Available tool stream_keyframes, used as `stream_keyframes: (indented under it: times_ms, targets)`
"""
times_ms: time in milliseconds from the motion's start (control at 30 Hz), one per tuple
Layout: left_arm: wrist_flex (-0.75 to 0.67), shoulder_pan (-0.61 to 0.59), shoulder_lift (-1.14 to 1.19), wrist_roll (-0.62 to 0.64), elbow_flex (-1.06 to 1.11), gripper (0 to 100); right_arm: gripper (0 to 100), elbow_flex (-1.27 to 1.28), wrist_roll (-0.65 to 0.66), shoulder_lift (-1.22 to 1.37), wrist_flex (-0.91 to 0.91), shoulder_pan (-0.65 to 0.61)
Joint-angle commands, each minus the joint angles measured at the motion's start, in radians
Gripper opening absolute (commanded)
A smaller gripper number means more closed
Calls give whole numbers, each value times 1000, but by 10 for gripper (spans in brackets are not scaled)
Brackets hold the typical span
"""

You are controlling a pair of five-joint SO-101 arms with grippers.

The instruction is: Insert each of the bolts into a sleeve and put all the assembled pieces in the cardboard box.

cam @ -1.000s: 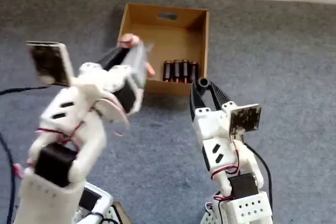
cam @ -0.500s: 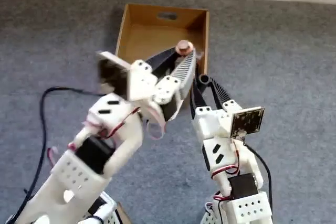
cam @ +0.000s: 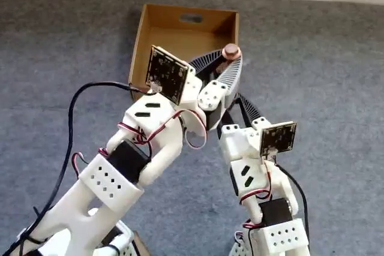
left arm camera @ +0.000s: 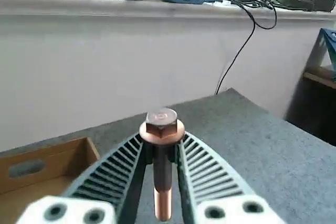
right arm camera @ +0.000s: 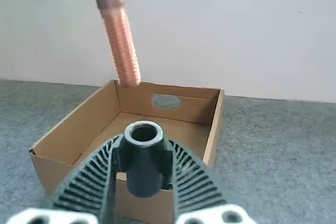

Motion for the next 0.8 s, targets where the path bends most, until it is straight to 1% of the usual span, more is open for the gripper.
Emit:
stream_keyframes:
  times_ms: [0,200,400,767]
  targets:
    - [2,8,1,-8,22,8,7,-10,-9,-13,-25,-10]
    - [2,10,1,-6,39,8,7,-10,-9,-13,-25,-10]
    - [2,79,1,-6,35,8,7,-10,-8,-13,-25,-8]
    - [2,70,1,-11,35,8,7,-10,-9,-13,-24,-5]
